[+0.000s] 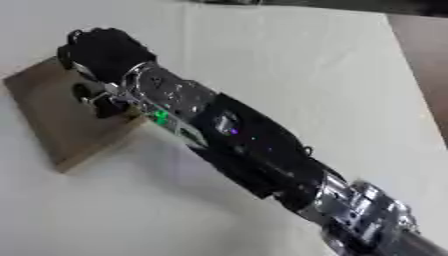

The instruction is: Pick up objects on the table and place them in the box.

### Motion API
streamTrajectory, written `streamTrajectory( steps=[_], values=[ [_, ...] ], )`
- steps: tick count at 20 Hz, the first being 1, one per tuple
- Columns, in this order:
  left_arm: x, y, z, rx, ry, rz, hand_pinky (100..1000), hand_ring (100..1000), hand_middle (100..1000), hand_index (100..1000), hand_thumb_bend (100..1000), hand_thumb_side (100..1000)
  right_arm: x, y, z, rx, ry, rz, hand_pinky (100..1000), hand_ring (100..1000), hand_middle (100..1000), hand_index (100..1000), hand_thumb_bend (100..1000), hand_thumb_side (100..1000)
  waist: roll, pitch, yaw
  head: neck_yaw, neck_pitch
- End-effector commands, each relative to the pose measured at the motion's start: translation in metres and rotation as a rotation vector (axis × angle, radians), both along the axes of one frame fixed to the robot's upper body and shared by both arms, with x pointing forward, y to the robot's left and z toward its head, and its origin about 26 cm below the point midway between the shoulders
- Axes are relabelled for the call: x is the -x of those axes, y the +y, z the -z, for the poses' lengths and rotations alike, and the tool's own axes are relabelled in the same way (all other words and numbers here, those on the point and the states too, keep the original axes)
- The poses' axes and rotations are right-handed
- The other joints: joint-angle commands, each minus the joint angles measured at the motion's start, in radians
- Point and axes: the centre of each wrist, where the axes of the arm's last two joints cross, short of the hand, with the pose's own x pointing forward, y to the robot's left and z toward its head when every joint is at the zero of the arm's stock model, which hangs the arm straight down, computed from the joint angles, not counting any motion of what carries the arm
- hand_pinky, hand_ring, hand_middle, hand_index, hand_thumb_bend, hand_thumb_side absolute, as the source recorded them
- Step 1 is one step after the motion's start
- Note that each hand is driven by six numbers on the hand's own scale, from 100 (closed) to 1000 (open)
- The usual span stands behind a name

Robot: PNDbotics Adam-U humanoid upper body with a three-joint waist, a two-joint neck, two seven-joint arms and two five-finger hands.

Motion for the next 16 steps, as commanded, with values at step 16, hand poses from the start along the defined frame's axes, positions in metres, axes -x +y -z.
streamTrajectory(
  steps=[16],
  values=[
    [0.0036,0.0002,-0.0068,-0.034,-0.010,0.001,763,764,662,826,100,643,0.0003,-0.0020,-0.0122,-0.063,-0.050,-0.017,681,584,580,727,100,202,0.017,-0.020,-0.005,0.003,-0.014]
  ],
)
